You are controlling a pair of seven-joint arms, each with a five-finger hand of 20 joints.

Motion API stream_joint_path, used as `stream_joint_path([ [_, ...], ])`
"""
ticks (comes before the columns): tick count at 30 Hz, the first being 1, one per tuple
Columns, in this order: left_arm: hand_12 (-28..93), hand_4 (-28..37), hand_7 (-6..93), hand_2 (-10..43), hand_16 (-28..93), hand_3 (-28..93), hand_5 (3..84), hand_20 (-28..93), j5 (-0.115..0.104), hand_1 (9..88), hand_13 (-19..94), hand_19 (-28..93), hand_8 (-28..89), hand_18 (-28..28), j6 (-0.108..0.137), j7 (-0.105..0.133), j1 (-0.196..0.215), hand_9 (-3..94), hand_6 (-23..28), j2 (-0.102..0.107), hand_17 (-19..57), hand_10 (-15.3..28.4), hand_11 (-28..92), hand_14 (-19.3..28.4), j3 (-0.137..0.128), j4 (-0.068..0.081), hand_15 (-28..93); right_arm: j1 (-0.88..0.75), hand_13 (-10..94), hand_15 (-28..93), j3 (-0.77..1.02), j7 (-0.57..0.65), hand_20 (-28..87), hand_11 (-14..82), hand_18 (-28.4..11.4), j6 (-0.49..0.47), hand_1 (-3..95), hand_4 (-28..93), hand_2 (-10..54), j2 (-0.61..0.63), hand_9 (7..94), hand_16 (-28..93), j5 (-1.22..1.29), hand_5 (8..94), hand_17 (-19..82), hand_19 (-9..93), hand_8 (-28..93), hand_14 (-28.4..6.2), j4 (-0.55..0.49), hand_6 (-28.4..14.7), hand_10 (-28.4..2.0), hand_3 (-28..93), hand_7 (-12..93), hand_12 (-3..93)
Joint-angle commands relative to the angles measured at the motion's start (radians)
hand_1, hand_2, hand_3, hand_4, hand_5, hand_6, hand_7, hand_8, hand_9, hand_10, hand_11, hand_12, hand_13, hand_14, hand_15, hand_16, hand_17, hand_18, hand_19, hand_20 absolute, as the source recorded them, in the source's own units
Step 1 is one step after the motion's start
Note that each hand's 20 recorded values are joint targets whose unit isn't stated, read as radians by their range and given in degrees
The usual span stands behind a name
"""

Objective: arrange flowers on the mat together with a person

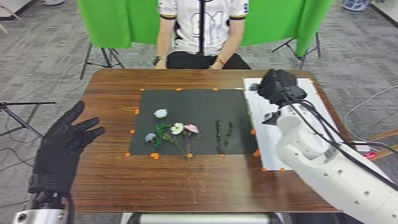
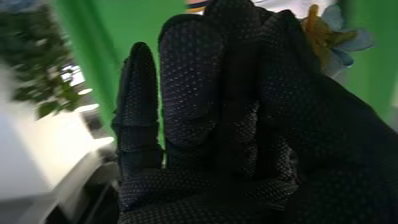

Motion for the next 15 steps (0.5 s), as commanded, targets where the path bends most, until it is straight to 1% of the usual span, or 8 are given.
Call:
stream_joint_path([
  [1,12,-28.3,16.2,3.3,-9,79,29.2,21,0.018,18.3,24,50,-12,24.0,-0.01,-0.029,0.006,33.0,3.8,-0.025,-8.2,18.6,25,26.8,-0.007,-0.003,55,-0.064,79,53,-0.047,-0.057,9,14.1,-16.5,-0.087,54.9,-28,-9.5,-0.076,93.5,25,-0.005,87.6,29,80,3,-3.6,-0.079,4.9,-5.2,66,16,34.0],
  [2,12,-28.3,16.2,3.3,-9,79,29.2,21,0.023,18.3,24,50,-12,24.0,-0.018,-0.043,0.0,32.9,3.8,-0.03,-8.2,18.6,25,26.7,-0.008,-0.002,55,-0.068,79,53,-0.055,-0.056,9,14.2,-16.6,-0.091,55.0,-28,-9.5,-0.075,93.5,25,-0.004,87.6,29,80,3,-3.7,-0.084,4.8,-5.2,66,16,34.2],
  [3,12,-28.3,16.2,3.3,-9,79,29.2,21,0.025,18.4,24,50,-12,24.0,-0.019,-0.047,-0.001,32.9,3.8,-0.033,-8.2,18.6,25,26.8,-0.008,-0.002,55,-0.07,79,53,-0.06,-0.058,9,14.3,-16.7,-0.103,55.0,-28,-9.5,-0.078,93.4,25,-0.002,87.5,29,80,3,-3.7,-0.086,4.7,-5.2,66,16,34.3],
  [5,12,-28.3,16.2,3.2,-9,79,29.2,21,0.029,18.4,24,50,-12,24.0,-0.025,-0.051,-0.004,33.0,3.8,-0.036,-8.2,18.7,25,26.9,-0.006,-0.001,55,-0.069,79,53,-0.075,-0.06,8,14.5,-16.8,-0.125,55.1,-28,-9.5,-0.077,93.3,25,0.003,87.6,29,80,3,-3.7,-0.09,4.5,-5.4,66,16,34.5],
  [7,12,-28.3,16.2,3.2,-9,79,29.2,21,0.03,18.5,24,50,-12,24.0,-0.025,-0.052,-0.002,33.0,3.8,-0.035,-8.2,18.7,25,26.8,-0.007,-0.001,55,-0.07,79,53,-0.085,-0.06,8,14.8,-16.9,-0.141,55.1,-28,-9.5,-0.076,93.2,25,-0.002,87.6,29,81,4,-3.9,-0.086,4.3,-5.4,66,16,34.6],
  [11,12,-28.3,16.2,3.3,-9,79,29.2,21,0.033,18.7,24,50,-12,24.0,-0.029,-0.06,0.0,33.0,3.8,-0.037,-8.2,18.7,25,26.8,-0.012,-0.002,55,-0.073,79,54,-0.091,-0.052,8,15.2,-17.1,-0.176,55.1,-28,-9.5,-0.078,93.0,25,0.005,87.3,29,81,4,-4.3,-0.082,4.2,-5.5,66,16,34.6],
  [13,12,-28.3,16.2,3.3,-9,79,29.2,21,0.029,18.7,24,50,-12,24.0,-0.026,-0.063,-0.003,33.0,3.8,-0.039,-8.2,18.7,25,26.8,-0.013,-0.002,55,-0.066,78,55,-0.1,-0.053,8,16.1,-17.1,-0.186,55.0,-28,-9.5,-0.081,92.3,24,0.0,86.6,28,81,4,-4.6,-0.076,4.1,-5.7,66,16,34.6],
  [15,12,-28.3,16.2,3.3,-9,79,29.2,21,0.035,18.7,24,50,-12,24.0,-0.032,-0.074,-0.006,33.0,3.9,-0.043,-8.2,18.7,25,26.9,-0.014,-0.002,55,-0.055,78,55,-0.114,-0.052,8,16.6,-17.1,-0.187,55.1,-28,-9.5,-0.088,91.9,24,-0.005,86.3,28,81,4,-4.7,-0.064,4.0,-5.8,66,17,34.6],
])
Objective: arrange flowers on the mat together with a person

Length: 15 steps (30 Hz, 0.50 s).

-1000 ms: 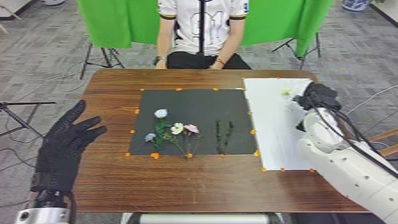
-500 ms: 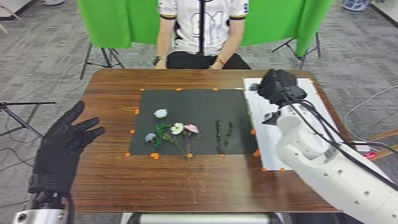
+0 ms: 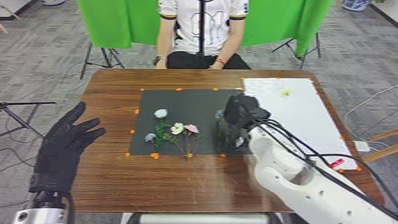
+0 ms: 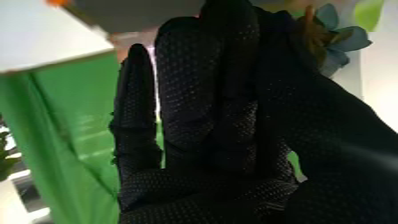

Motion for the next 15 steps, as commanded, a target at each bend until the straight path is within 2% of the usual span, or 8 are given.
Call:
stream_joint_path([
  [1,12,-28.3,16.2,3.2,-9,79,29.2,21,0.009,18.8,24,50,-12,24.0,-0.017,-0.032,0.001,33.0,3.9,-0.014,-8.2,18.6,26,26.9,-0.005,-0.001,55,0.012,78,55,-0.029,-0.001,8,16.8,-17.1,-0.037,55.1,-28,-9.5,-0.019,91.8,24,-0.012,86.1,28,81,4,-4.7,0.023,4.0,-5.9,66,17,34.6],
  [7,12,-28.3,16.2,3.2,-9,79,29.3,21,0.014,19.1,24,50,-12,24.0,-0.025,-0.044,-0.006,33.0,4.0,-0.014,-8.2,18.6,26,26.9,-0.004,0.0,55,0.029,77,56,-0.047,0.02,7,18.4,-17.1,-0.043,54.6,-28,-9.5,-0.032,90.4,22,-0.021,84.2,28,81,3,-4.9,0.046,3.5,-6.1,66,17,33.7],
  [11,12,-28.3,16.0,3.3,-9,79,29.4,21,0.014,19.3,24,50,-11,24.0,-0.023,-0.041,0.002,33.0,4.0,-0.016,-8.2,18.7,26,26.9,-0.007,-0.002,55,0.028,77,56,-0.047,0.048,7,18.7,-17.2,-0.049,53.9,-28,-9.5,-0.031,89.8,21,-0.032,82.8,28,82,3,-5.3,0.05,3.3,-6.4,67,17,33.6],
  [15,12,-28.3,16.1,3.2,-9,79,29.4,21,0.007,19.4,24,50,-11,24.0,-0.013,-0.033,0.002,33.1,4.0,-0.006,-8.2,18.7,26,26.9,-0.003,-0.002,55,0.027,76,56,-0.04,0.059,7,19.2,-17.5,-0.048,53.0,-28,-9.5,-0.025,88.9,21,-0.028,81.3,28,82,2,-5.7,0.049,2.7,-6.7,67,16,33.1],
])
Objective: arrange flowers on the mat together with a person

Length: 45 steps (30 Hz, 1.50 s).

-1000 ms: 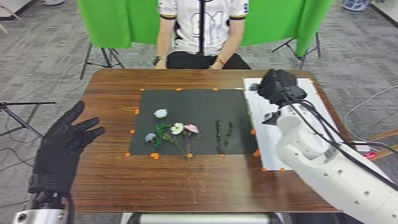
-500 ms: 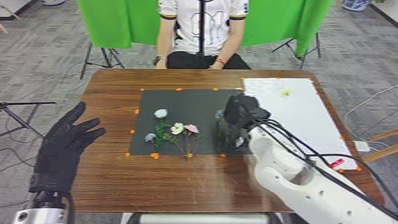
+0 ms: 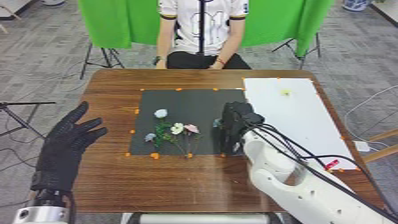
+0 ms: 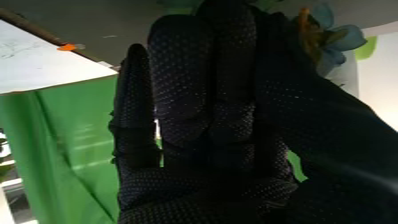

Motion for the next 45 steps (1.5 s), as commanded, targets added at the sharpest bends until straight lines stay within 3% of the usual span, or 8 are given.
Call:
stream_joint_path([
  [1,12,-28.3,16.2,3.2,-9,79,29.4,21,-0.004,19.4,24,50,-11,24.0,0.003,0.0,0.015,33.1,4.1,0.002,-8.2,18.7,26,26.9,0.003,-0.002,55,0.002,76,57,0.01,0.035,6,20.3,-17.6,-0.012,52.8,-28,-9.5,0.004,88.6,20,-0.02,80.5,27,82,2,-5.8,-0.002,2.5,-6.7,67,16,32.0],
  [12,12,-28.3,16.0,3.2,-9,79,29.7,21,-0.001,19.6,24,50,-11,24.0,0.004,0.011,0.018,33.1,4.2,0.0,-8.2,18.8,26,26.9,0.01,-0.002,55,0.009,76,57,0.018,0.035,5,22.2,-18.1,-0.033,48.8,-28,-9.5,0.01,86.5,19,-0.019,72.0,27,83,-1,-6.2,-0.015,1.8,-7.5,70,16,31.0],
  [19,12,-28.3,15.7,3.2,-9,79,29.9,21,0.008,19.7,24,50,-11,24.0,0.001,0.002,0.017,33.1,4.3,-0.014,-8.3,18.9,26,26.9,0.008,-0.003,55,0.007,75,58,0.037,0.038,4,23.1,-18.5,-0.045,47.8,-28,-9.5,0.014,85.3,19,-0.009,70.0,27,83,-3,-6.6,-0.022,1.6,-7.9,71,15,30.2],
  [26,12,-28.3,15.7,3.1,-9,79,30.0,21,0.004,19.8,24,50,-11,24.0,0.009,0.014,0.026,33.1,4.4,-0.013,-8.3,18.8,26,26.9,0.011,-0.006,55,-0.011,75,58,0.094,0.043,4,24.1,-18.7,-0.021,47.1,-28,-9.5,0.03,84.5,18,0.022,69.4,26,83,-4,-6.9,-0.083,1.4,-8.2,71,15,28.9],
  [34,12,-28.3,15.7,3.3,-9,79,29.9,21,0.008,19.8,24,50,-11,24.0,0.007,0.016,0.026,33.1,4.3,-0.017,-8.3,18.8,26,26.9,0.008,-0.005,55,-0.213,72,58,0.366,-0.002,3,28.3,-19.7,-0.025,43.4,-26,-9.0,-0.007,79.8,17,0.2,66.6,25,82,-10,-8.3,-0.224,0.4,-11.0,74,14,21.8],
  [37,12,-28.3,15.5,3.4,-9,79,29.9,21,0.001,19.1,24,50,-11,24.1,0.013,0.022,0.047,32.7,4.3,-0.02,-8.3,18.6,26,26.8,0.0,-0.005,55,-0.308,67,57,0.48,-0.038,2,27.1,-22.3,0.045,33.9,-24,-1.2,-0.042,75.4,16,0.418,65.0,23,77,-11,-11.5,-0.271,-0.7,-13.6,73,14,18.2],
  [41,11,-28.3,15.5,3.8,-9,78,29.5,20,0.033,17.3,23,48,-11,24.5,0.01,0.005,0.071,31.4,4.0,-0.03,-9.1,18.3,25,26.3,-0.025,-0.005,53,-0.435,60,56,0.63,-0.12,2,23.4,-26.1,0.032,28.6,-24,1.8,-0.073,66.4,13,0.594,59.6,19,72,-11,-15.5,-0.323,-2.3,-17.0,73,13,16.1],
  [45,12,-28.3,15.4,3.8,-9,78,29.2,19,0.032,16.5,22,47,-11,24.4,0.008,0.003,0.084,30.8,3.9,-0.047,-9.5,18.0,24,26.0,-0.043,-0.01,52,-0.541,53,55,0.762,-0.179,3,21.1,-26.8,0.022,25.3,-24,4.2,-0.124,59.7,11,0.829,55.3,15,67,-11,-17.7,-0.359,-3.3,-18.1,73,13,15.2],
])
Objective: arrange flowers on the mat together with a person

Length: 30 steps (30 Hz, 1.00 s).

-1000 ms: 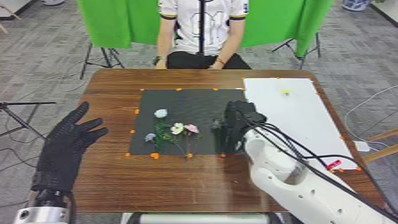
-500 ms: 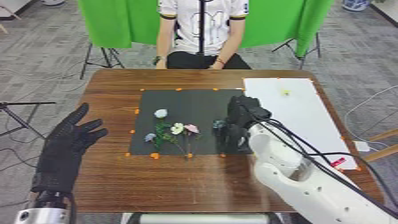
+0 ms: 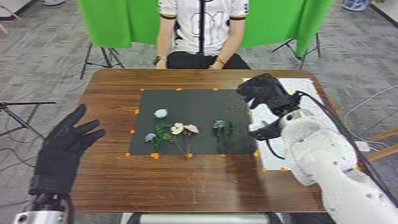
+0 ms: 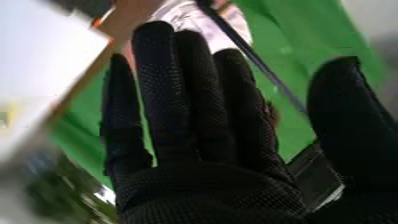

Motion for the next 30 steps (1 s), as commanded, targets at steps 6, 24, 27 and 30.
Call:
stream_joint_path([
  [6,12,-28.3,15.4,4.8,-8,77,29.1,19,0.01,14.6,22,47,-11,24.4,0.001,-0.001,0.059,31.0,3.8,-0.032,-10.1,18.0,24,26.0,-0.035,-0.004,52,-0.38,47,54,0.335,-0.174,4,19.2,-27.0,0.041,22.3,-24,6.6,-0.097,53.9,10,0.575,51.5,11,63,-11,-19.6,-0.087,-3.9,-19.8,73,12,14.8],
  [24,12,-28.3,13.8,7.9,-7,71,27.2,17,0.005,12.0,22,45,-11,24.8,-0.049,-0.019,0.06,30.9,2.0,-0.041,-11.4,17.6,21,26.2,-0.068,0.005,50,-0.459,43,54,0.407,-0.289,9,18.5,-26.2,-0.014,20.8,-24,7.2,-0.13,50.9,9,0.703,48.9,8,59,-10,-20.1,-0.077,-3.4,-20.3,76,11,15.2],
  [27,12,-28.3,13.8,7.7,-7,71,27.2,17,0.008,11.5,22,45,-11,24.8,-0.047,-0.021,0.061,30.8,2.0,-0.044,-11.4,17.7,21,26.2,-0.07,0.004,50,-0.466,43,54,0.399,-0.323,9,18.6,-25.9,-0.003,21.1,-23,7.1,-0.121,50.9,9,0.73,48.8,8,59,-10,-20.0,-0.071,-3.3,-20.2,76,11,15.2],
  [30,13,-28.3,14.0,6.9,-7,73,27.3,17,0.011,11.4,22,45,-11,24.7,-0.032,-0.003,0.066,30.9,2.3,-0.031,-11.3,17.8,22,26.3,-0.065,0.006,50,-0.471,43,54,0.399,-0.337,10,18.9,-25.6,-0.013,21.3,-23,7.1,-0.123,51.3,9,0.739,49.0,8,59,-10,-19.8,-0.068,-3.0,-20.0,77,12,15.3],
])
